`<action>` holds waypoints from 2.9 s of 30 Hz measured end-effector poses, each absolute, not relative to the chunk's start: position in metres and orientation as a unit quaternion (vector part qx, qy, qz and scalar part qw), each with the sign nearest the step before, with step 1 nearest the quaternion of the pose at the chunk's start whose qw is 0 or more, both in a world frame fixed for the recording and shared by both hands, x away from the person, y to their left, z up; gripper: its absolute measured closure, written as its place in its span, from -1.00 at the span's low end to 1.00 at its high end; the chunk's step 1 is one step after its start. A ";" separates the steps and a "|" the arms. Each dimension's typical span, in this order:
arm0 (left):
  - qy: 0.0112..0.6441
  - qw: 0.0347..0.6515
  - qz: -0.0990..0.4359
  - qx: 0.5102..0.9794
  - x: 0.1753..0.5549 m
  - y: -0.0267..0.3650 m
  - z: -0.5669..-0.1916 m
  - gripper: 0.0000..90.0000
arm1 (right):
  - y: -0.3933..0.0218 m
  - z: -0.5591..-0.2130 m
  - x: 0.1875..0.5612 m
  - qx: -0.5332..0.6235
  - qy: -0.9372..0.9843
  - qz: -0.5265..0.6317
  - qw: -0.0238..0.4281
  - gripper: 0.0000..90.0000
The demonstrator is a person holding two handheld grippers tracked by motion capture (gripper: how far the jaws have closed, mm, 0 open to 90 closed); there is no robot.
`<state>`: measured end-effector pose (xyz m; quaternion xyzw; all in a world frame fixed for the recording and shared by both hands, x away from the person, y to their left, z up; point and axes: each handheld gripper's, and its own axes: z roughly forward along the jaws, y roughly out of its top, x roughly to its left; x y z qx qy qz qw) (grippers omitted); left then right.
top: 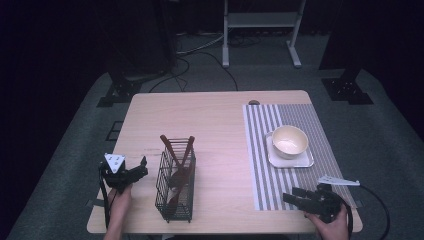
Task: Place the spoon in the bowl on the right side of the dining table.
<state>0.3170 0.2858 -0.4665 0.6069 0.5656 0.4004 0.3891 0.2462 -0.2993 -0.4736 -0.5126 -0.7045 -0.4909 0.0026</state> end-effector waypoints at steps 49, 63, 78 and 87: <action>0.560 0.389 0.400 0.612 0.317 0.285 -0.466 -1.00 | -0.221 -0.431 0.288 -0.438 -0.780 -0.445 0.052 -0.27; 0.560 0.392 0.400 0.611 0.317 0.286 -0.467 -1.00 | -0.200 -0.410 0.299 -0.418 -0.789 -0.445 0.064 -0.27; 0.560 0.392 0.399 0.612 0.317 0.286 -0.467 -1.00 | -0.179 -0.391 0.308 -0.399 -0.796 -0.450 0.071 -0.27; 0.559 0.391 0.400 0.612 0.317 0.286 -0.467 -1.00 | -0.167 -0.386 0.315 -0.394 -0.802 -0.443 0.074 -0.28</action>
